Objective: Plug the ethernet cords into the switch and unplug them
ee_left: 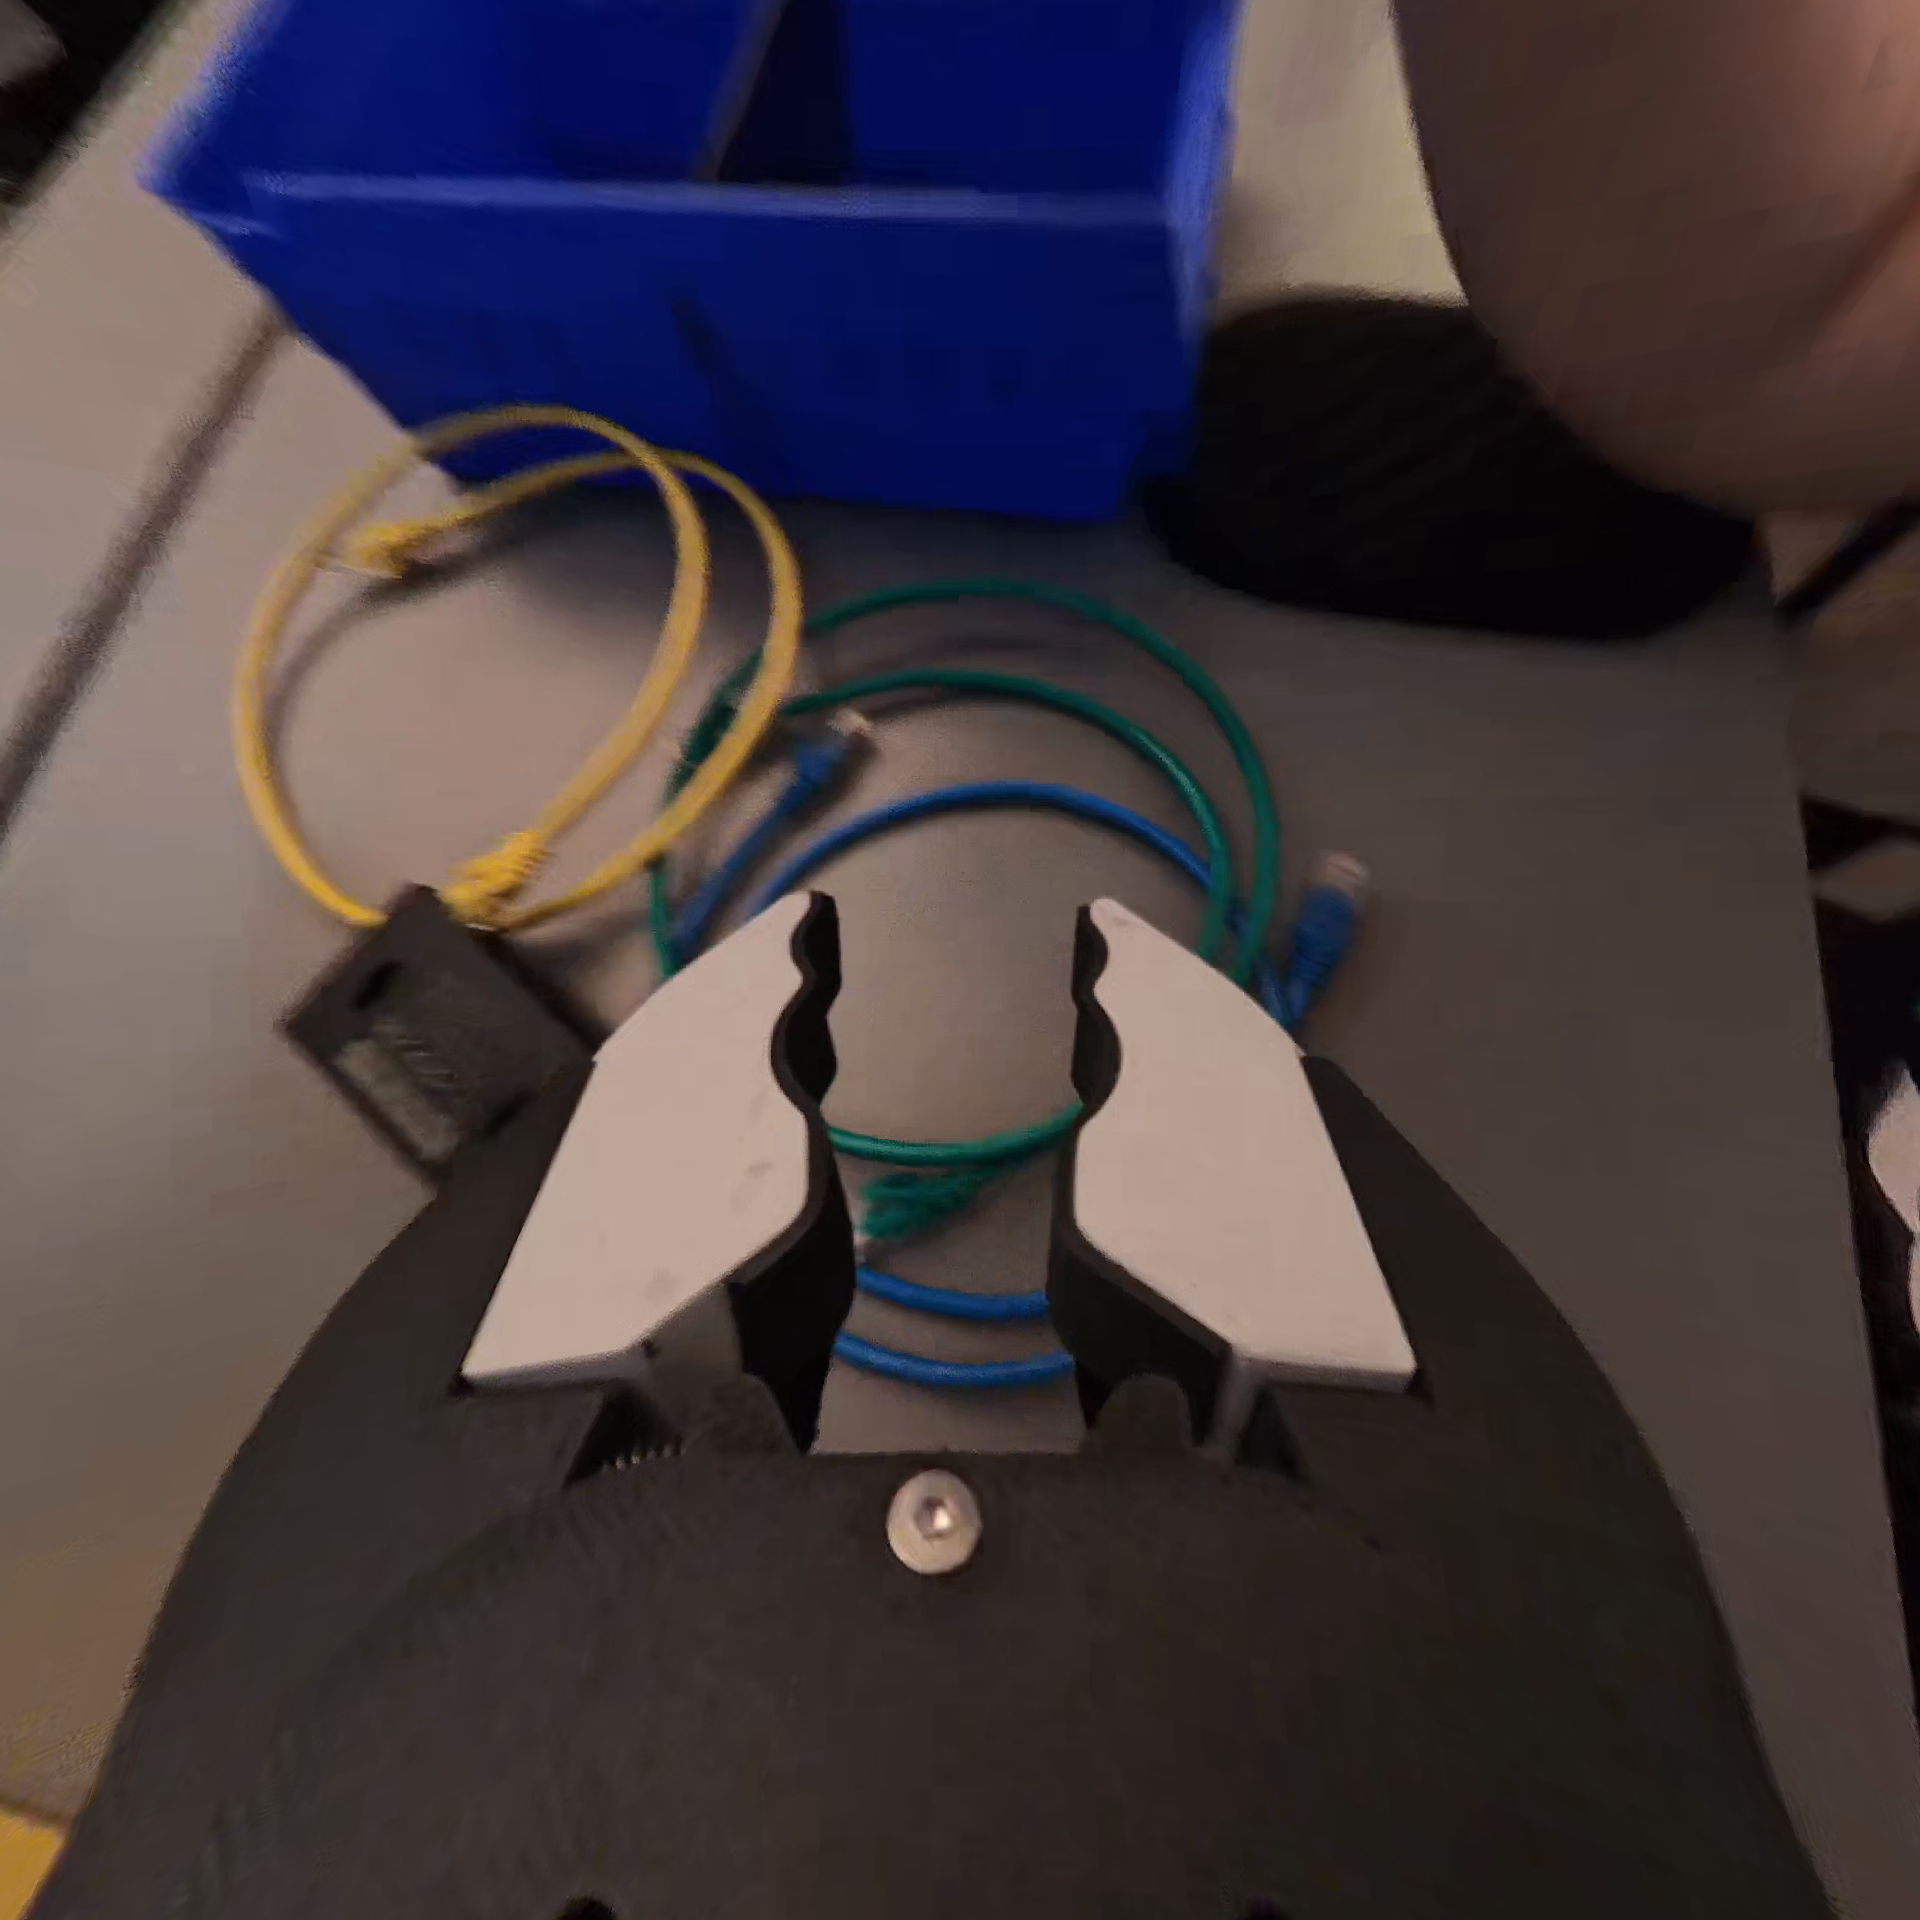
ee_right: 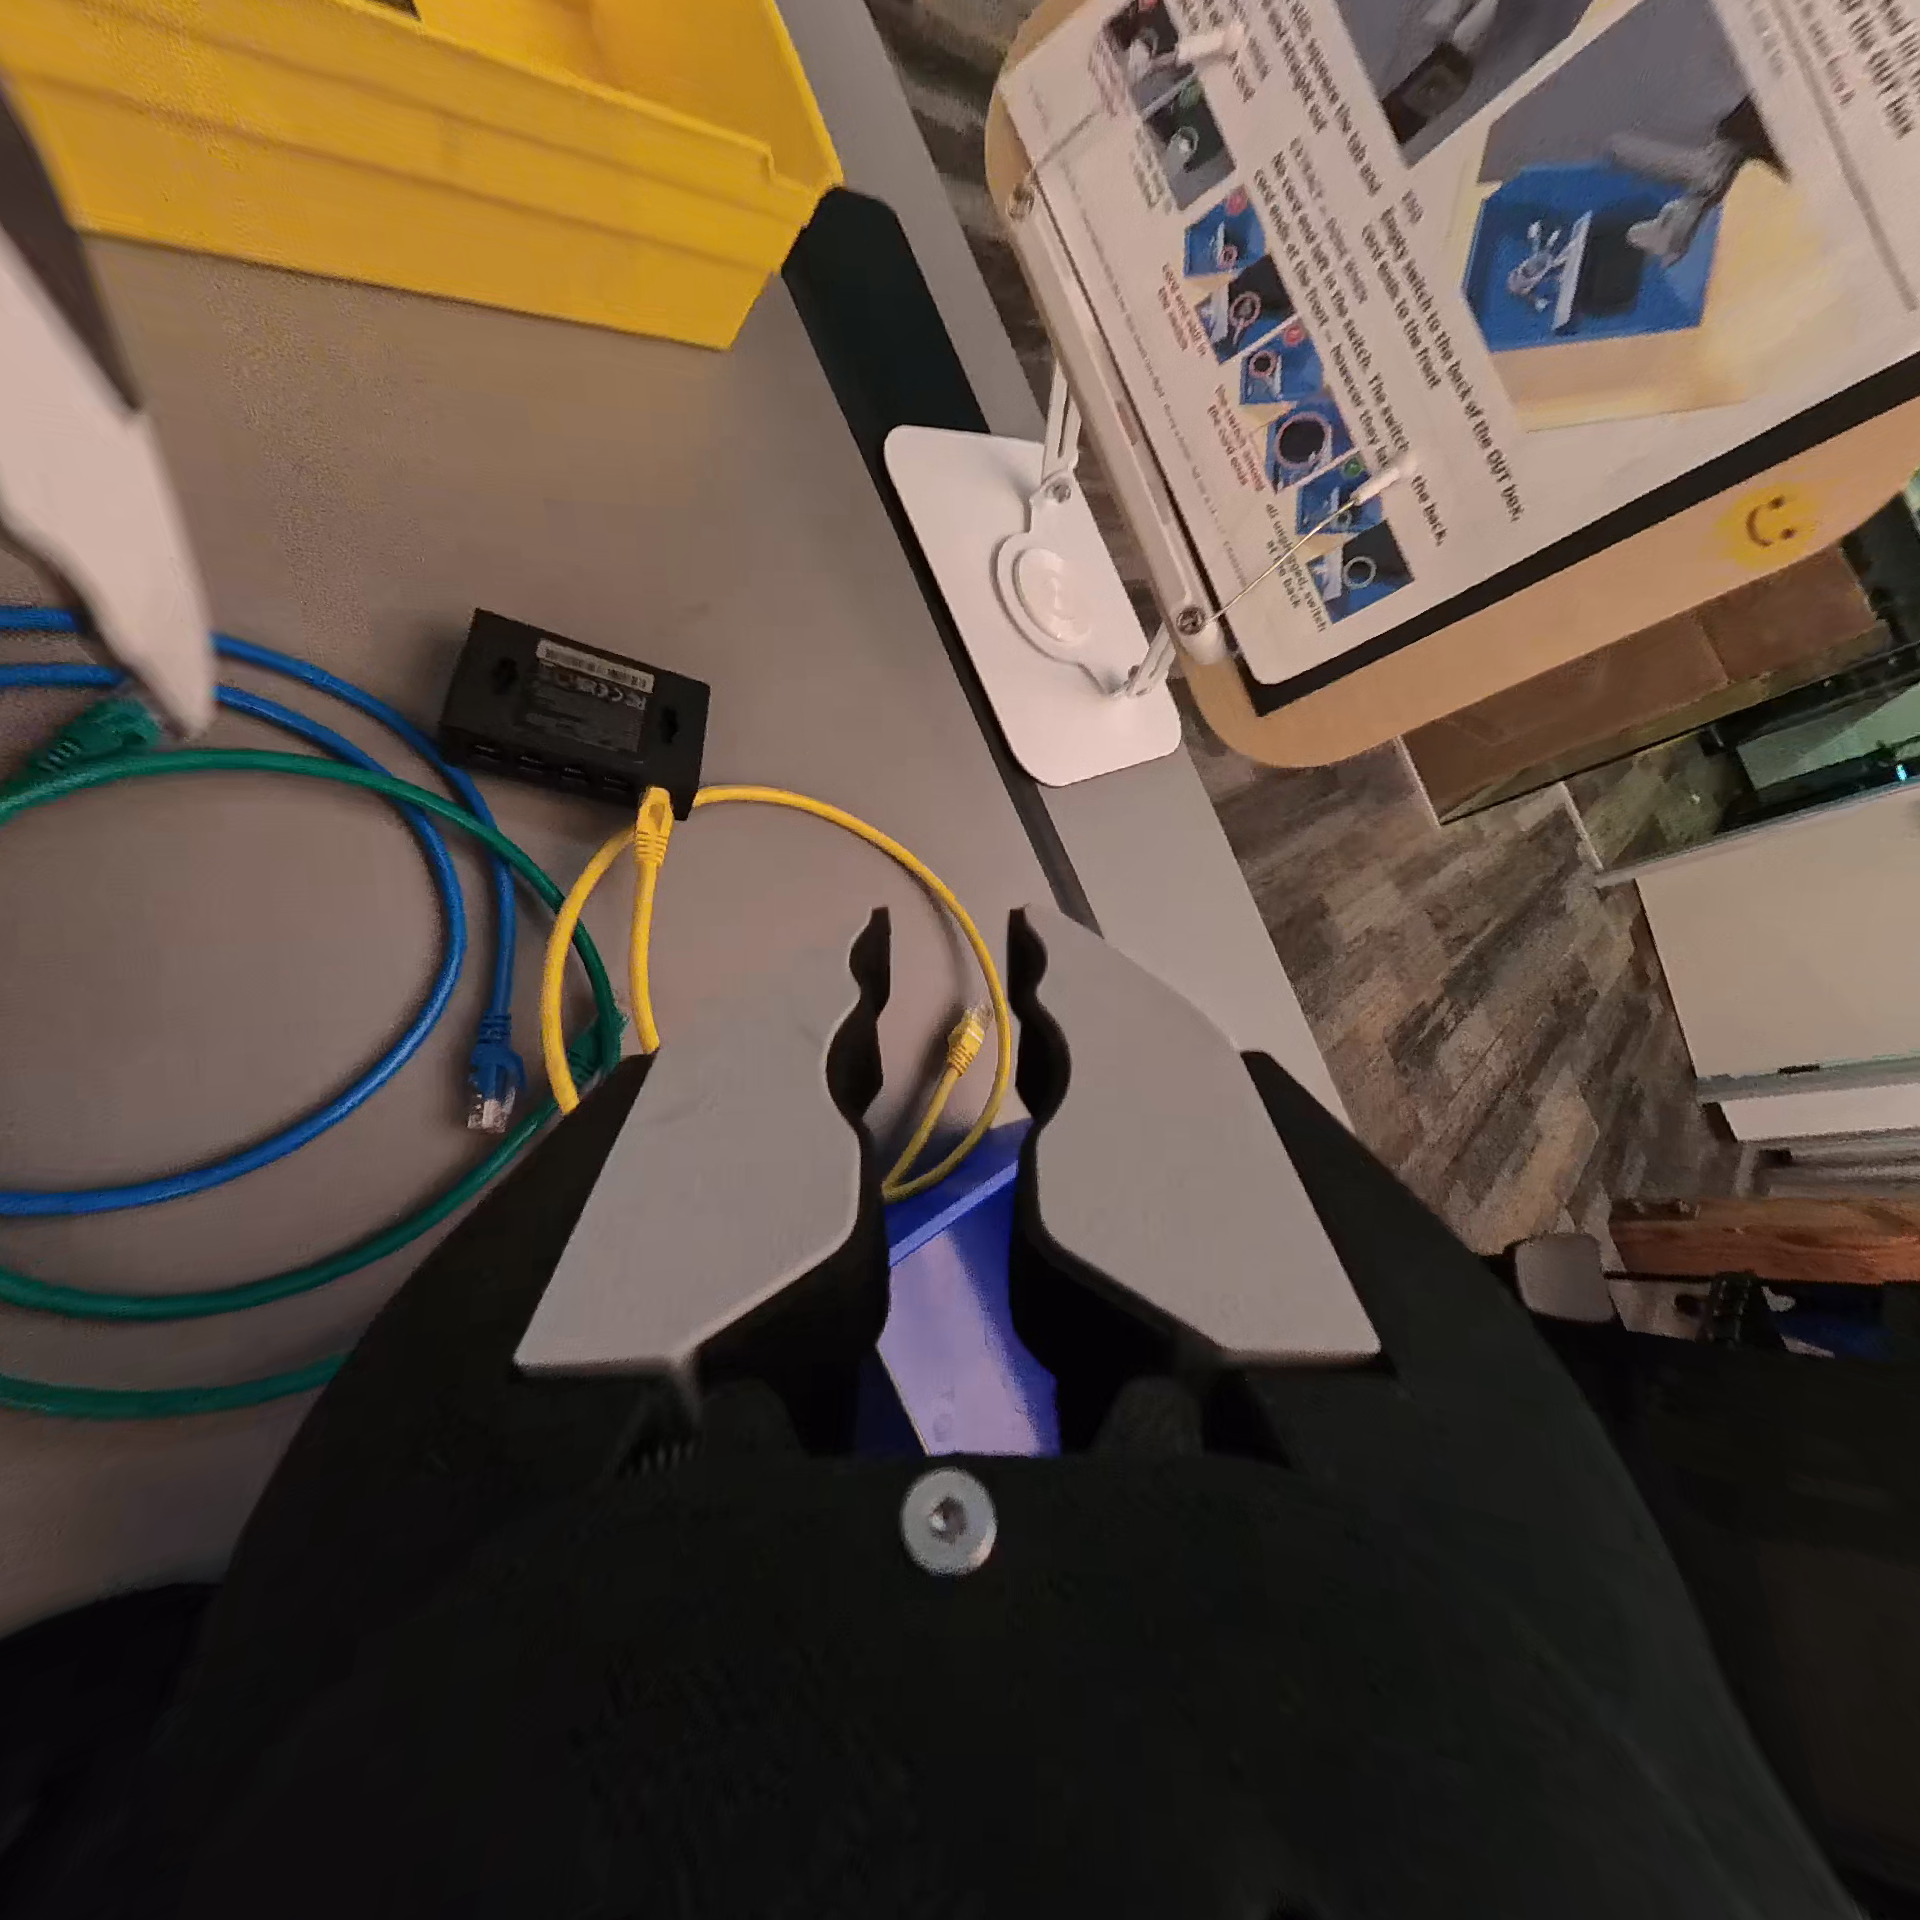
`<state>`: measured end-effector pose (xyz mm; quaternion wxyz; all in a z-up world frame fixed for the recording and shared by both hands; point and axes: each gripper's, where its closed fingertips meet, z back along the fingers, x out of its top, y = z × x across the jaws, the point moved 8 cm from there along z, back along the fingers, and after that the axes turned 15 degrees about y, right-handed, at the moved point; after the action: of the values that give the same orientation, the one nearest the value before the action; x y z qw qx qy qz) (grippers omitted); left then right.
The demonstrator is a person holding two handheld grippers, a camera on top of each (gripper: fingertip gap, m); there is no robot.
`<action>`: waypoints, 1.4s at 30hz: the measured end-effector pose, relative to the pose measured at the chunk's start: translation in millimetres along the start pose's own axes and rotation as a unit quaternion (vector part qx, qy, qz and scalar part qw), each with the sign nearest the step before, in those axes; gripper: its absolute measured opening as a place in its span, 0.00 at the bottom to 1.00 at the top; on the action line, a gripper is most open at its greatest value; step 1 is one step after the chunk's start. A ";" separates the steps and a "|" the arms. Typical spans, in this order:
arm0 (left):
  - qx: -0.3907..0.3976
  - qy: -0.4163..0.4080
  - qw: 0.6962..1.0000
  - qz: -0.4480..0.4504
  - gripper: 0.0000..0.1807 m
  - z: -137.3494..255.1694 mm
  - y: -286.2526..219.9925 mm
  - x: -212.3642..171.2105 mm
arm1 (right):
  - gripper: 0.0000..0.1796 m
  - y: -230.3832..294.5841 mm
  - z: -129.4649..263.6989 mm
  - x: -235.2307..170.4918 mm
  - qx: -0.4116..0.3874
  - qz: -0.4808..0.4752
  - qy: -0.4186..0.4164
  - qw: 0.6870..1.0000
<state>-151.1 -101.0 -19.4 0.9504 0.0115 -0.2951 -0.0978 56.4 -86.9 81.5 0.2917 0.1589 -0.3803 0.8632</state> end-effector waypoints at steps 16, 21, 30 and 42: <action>-0.031 0.158 0.982 -0.101 0.15 -64.7 -41.7 -26.7 | 0.12 13.7 32.1 9.3 0.016 0.033 -0.067 0.997; -0.050 0.162 0.979 -0.115 0.05 -65.7 -44.0 -17.9 | 0.12 14.6 30.3 8.4 0.021 0.037 -0.063 0.997; -0.063 -0.017 0.997 -0.035 0.03 33.2 -42.3 30.0 | 0.12 41.3 41.9 25.6 0.139 0.077 -0.126 0.979; 0.080 -0.070 0.993 -0.059 0.03 130.7 -13.5 57.3 | 0.28 55.3 84.2 61.4 0.223 0.044 -0.327 0.917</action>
<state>-180.9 -120.6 119.5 0.9161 0.0983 -0.3663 -0.1299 -21.6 -156.3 136.4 0.0696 0.4768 -0.2585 0.8373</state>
